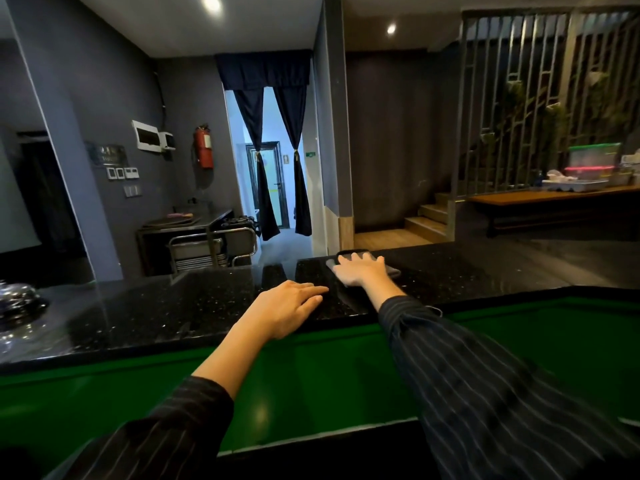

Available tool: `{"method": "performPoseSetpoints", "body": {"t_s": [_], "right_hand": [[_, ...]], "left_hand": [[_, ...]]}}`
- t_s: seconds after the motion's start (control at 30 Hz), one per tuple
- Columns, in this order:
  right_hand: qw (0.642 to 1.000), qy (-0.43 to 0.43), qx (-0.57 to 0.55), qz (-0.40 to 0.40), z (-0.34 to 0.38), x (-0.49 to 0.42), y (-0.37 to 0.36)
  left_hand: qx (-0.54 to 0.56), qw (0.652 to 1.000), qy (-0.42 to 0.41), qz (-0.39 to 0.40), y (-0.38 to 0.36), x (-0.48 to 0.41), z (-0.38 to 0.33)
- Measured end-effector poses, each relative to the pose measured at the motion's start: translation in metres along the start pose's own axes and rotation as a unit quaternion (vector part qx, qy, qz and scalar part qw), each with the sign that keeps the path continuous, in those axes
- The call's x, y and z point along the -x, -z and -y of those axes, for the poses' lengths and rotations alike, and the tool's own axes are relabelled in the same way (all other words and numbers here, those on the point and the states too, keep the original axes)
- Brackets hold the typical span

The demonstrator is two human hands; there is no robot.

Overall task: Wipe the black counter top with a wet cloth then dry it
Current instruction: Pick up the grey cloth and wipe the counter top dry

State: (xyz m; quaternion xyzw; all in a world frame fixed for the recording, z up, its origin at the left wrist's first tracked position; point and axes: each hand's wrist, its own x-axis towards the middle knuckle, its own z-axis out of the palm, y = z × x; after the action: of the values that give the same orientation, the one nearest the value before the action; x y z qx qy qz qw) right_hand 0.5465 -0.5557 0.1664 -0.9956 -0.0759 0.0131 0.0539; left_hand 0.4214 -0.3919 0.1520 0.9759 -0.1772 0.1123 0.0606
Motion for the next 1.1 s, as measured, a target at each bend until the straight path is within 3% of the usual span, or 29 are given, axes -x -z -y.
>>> {"method": "performPoseSetpoints", "body": {"t_s": [0.17, 0.37, 0.7, 1.1], "right_hand": [[0.999, 0.027, -0.027, 0.005, 0.011, 0.005, 0.0], [0.992, 0.118, -0.016, 0.034, -0.023, 0.036, 0.002], [0.998, 0.032, -0.031, 0.049, -0.046, -0.005, 0.007], [0.998, 0.056, -0.026, 0.03, -0.003, -0.053, 0.009]], "left_hand": [[0.002, 1.0, -0.002, -0.01, 0.002, -0.002, 0.002], [0.016, 1.0, 0.005, 0.005, -0.002, -0.001, 0.005], [0.022, 1.0, 0.002, 0.007, -0.006, 0.001, 0.006], [-0.025, 0.999, 0.015, -0.019, -0.003, -0.001, 0.002]]}}
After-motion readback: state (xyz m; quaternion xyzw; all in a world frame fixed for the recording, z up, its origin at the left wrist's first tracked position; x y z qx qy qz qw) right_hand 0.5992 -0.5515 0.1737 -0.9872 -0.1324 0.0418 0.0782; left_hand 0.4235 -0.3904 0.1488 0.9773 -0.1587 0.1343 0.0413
